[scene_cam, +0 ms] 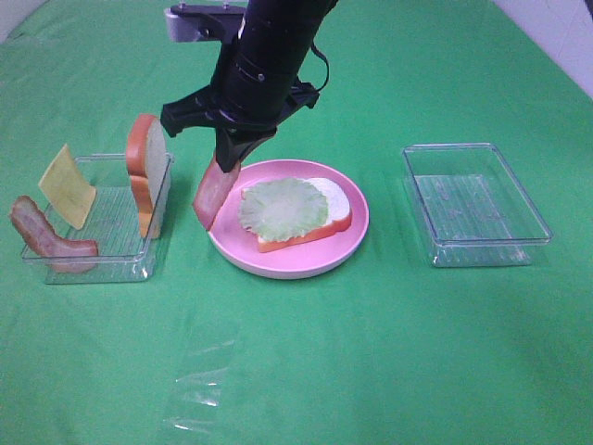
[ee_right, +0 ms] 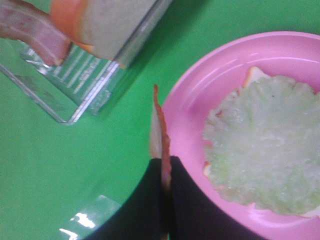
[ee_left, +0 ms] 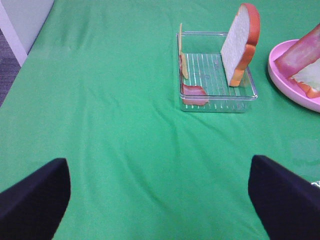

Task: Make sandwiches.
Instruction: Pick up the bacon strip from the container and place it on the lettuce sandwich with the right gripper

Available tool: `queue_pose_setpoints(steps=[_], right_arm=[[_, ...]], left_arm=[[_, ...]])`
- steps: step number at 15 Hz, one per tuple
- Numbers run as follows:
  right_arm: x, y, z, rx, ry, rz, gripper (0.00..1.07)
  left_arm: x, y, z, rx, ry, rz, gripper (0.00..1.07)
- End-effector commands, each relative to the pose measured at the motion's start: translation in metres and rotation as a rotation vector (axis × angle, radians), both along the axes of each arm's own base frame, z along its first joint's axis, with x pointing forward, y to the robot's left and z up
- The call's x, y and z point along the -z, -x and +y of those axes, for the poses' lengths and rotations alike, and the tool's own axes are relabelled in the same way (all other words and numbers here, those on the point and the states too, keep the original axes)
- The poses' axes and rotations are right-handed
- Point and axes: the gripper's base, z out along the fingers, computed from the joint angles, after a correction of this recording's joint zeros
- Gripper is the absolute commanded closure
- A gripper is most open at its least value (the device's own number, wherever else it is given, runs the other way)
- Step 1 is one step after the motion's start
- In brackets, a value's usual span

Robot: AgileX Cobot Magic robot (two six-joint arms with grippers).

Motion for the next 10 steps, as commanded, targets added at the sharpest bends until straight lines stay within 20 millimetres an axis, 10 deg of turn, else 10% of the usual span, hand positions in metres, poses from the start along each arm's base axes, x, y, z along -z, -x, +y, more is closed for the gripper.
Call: queue_pose_setpoints(steps=[1,10], right_arm=[[0.016,-0.011,-0.01,0.009,0.135,-0.063,1.07],[0.062,-0.039,-0.039,0.103,0.344,-0.092,1.07]], left_arm=[[-0.001,0.0,0.0,-0.005,0.004,-0.006,0.18],[-0.001,0.0,0.0,-0.005,0.004,-0.006,0.18]])
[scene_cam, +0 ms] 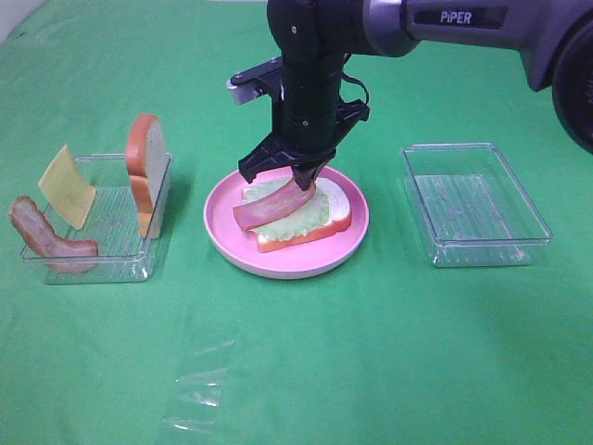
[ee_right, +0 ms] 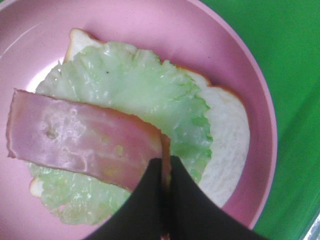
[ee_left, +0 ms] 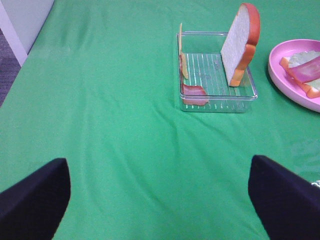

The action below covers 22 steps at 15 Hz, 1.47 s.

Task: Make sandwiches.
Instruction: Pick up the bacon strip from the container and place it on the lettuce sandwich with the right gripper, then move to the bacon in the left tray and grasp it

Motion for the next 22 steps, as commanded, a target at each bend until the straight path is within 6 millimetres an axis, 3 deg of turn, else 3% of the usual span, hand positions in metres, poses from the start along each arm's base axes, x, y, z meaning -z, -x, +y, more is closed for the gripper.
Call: queue_pose_setpoints(steps=[1,4,6,7,8,9,13,17,20,21,22], right_arm=[[0.002,-0.001,-0.001,0.007,0.002,-0.003,1.07],[0.002,-0.002,-0.002,0.003,0.018,-0.017,1.07],[0.002,-0.002,-0.002,0.011,0.01,-0.014,0.88],[0.002,-0.002,-0.002,0.011,0.011,-0.015,0.62],[0.0,-0.001,-0.003,0.024,0.018,-0.012,0.27],[-0.007,-0.001,-0.004,0.046,0.023,-0.013,0.09],[-0.052,0.004,-0.009,0.055,0.041,-0.013,0.1],[-0.114,0.03,-0.028,0.041,0.062,0.012,0.1],[-0.142,0.059,-0.042,0.038,0.009,0.028,0.1],[-0.153,0.076,-0.054,0.038,0.01,0.033,0.1],[-0.158,0.106,-0.075,0.038,0.029,0.058,0.1]], left_arm=[[-0.001,0.0,0.0,-0.005,0.004,-0.006,0.18],[-0.001,0.0,0.0,-0.005,0.004,-0.006,0.18],[-0.001,0.0,0.0,-0.005,0.004,-0.006,0.18],[-0.001,0.0,0.0,-0.005,0.004,-0.006,0.18],[-0.001,0.0,0.0,-0.005,0.004,-0.006,0.18],[-0.001,0.0,0.0,-0.005,0.004,-0.006,0.18],[-0.001,0.0,0.0,-0.005,0.004,-0.006,0.18],[-0.001,0.0,0.0,-0.005,0.004,-0.006,0.18],[-0.001,0.0,-0.001,-0.002,0.009,-0.006,0.18],[-0.001,0.0,-0.001,-0.002,0.009,-0.006,0.18],[-0.001,0.0,-0.001,-0.002,0.009,-0.006,0.18]])
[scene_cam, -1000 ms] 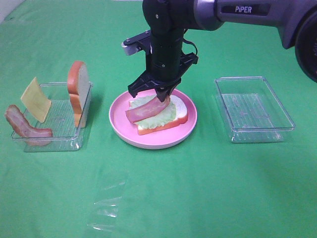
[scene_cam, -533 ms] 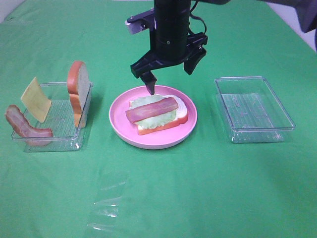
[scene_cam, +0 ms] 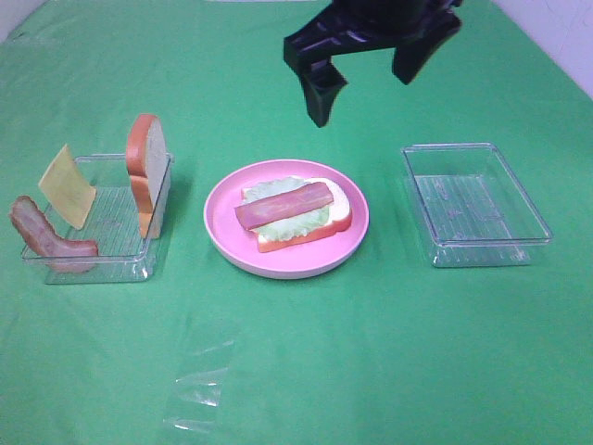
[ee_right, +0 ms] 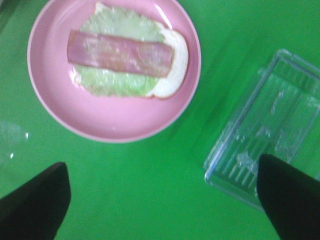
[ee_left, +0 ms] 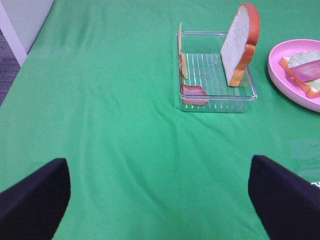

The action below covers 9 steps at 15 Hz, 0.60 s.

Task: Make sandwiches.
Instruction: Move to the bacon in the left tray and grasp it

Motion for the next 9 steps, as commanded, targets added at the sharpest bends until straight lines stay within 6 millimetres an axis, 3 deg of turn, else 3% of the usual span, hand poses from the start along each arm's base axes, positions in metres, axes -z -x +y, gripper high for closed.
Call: queue_pose_setpoints(steps=[1,6,9], right_arm=[[0.001,0.044,-0.032,0.015,0.092,0.137,0.1],[0.006,0.171,-0.118,0.049,0.056,0.149,0.1],[0.014,0.221,-0.157,0.106,-0.025,0.019,0.1]], left_arm=[[-0.001,0.0,-0.001,-0.002,0.009,-0.006,0.18],[-0.001,0.0,-0.001,-0.002,0.009,-0.006,0.18],[-0.001,0.0,-0.001,-0.002,0.009,-0.006,0.18]])
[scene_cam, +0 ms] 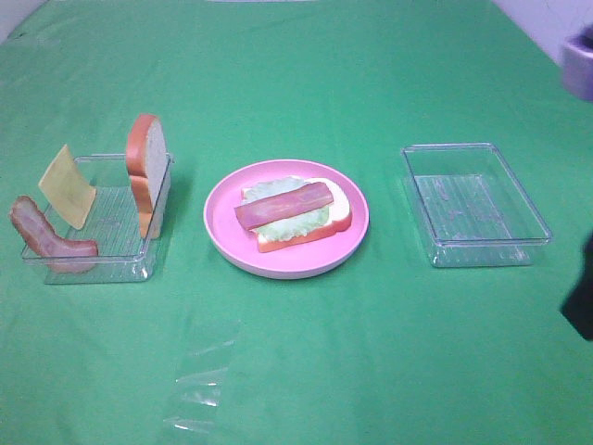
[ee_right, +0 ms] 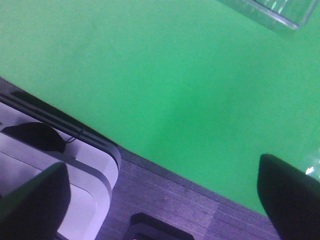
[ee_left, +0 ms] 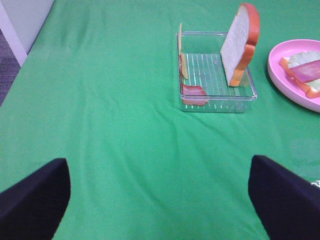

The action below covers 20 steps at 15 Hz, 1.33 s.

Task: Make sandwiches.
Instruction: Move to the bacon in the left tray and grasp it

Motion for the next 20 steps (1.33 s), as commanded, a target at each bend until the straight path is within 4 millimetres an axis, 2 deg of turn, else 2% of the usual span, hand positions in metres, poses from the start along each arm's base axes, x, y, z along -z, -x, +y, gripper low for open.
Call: queue_pose_setpoints(steps=[1,2,3,5,8,9,13,20], right_arm=[[0.012,0.04,-0.035,0.076,0.006,-0.058,0.1],[0.016,0.052,-0.048,0.119,-0.008,-0.107,0.1],[0.029,0.07,-0.072,0.266,-0.022,-0.195,0.1],[0.04,0.089,-0.086,0.401,-0.05,-0.33,0.1],[0.053,0.108,-0.083,0.448,-0.144,-0.467,0.1],[0.054,0.116,-0.079,0.424,-0.2,-0.522,0.1],[0.054,0.136,-0.074,0.375,-0.242,-0.667,0.1],[0.054,0.13,-0.074,0.378,-0.233,-0.618,0.1]], left_arm=[[-0.001,0.0,-0.001,-0.002,0.009,-0.006,0.18],[-0.001,0.0,-0.001,-0.002,0.009,-0.006,0.18],[-0.001,0.0,-0.001,-0.002,0.009,-0.006,0.18],[-0.001,0.0,-0.001,-0.002,0.009,-0.006,0.18],[-0.001,0.0,-0.001,-0.002,0.009,-0.006,0.18],[-0.001,0.0,-0.001,-0.002,0.009,-0.006,0.18],[-0.001,0.0,-0.001,-0.002,0.009,-0.006,0.18],[-0.001,0.0,0.0,-0.005,0.004,-0.006,0.18]])
